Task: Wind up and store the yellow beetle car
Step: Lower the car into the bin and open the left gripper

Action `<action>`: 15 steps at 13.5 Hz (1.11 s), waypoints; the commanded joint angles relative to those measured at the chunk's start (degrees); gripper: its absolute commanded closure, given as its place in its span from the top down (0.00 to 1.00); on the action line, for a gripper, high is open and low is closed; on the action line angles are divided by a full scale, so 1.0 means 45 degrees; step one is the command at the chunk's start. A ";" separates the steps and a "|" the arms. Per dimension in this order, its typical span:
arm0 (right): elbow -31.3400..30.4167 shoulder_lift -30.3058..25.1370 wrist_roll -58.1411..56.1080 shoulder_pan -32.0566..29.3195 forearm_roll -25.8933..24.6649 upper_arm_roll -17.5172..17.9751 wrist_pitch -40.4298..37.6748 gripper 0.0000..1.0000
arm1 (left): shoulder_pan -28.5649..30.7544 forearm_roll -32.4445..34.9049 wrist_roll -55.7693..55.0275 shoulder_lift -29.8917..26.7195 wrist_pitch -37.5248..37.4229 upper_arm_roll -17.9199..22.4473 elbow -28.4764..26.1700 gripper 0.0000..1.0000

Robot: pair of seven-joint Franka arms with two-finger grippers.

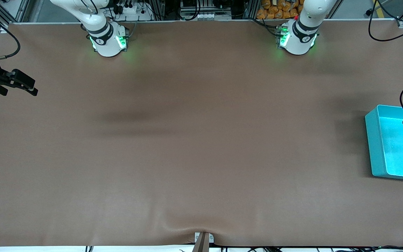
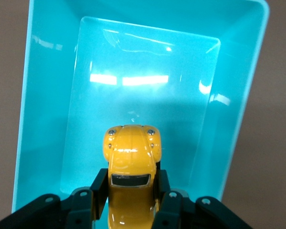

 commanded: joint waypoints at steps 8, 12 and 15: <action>-0.0120 -0.0230 -0.0106 0.0177 -0.0242 -0.0064 0.0059 1.00 | 0.0378 0.2648 0.0570 0.2564 0.1684 0.0114 0.0887 0.00; 0.0055 -0.0113 -0.0106 0.0138 -0.0242 -0.0064 0.0059 1.00 | 0.0378 0.2787 0.0356 0.2643 0.1705 0.0310 0.0868 0.04; 0.0075 -0.0113 -0.0125 0.0158 -0.0242 -0.0064 0.0020 1.00 | 0.0358 0.2709 0.0335 0.2604 0.1705 0.0310 0.0868 1.00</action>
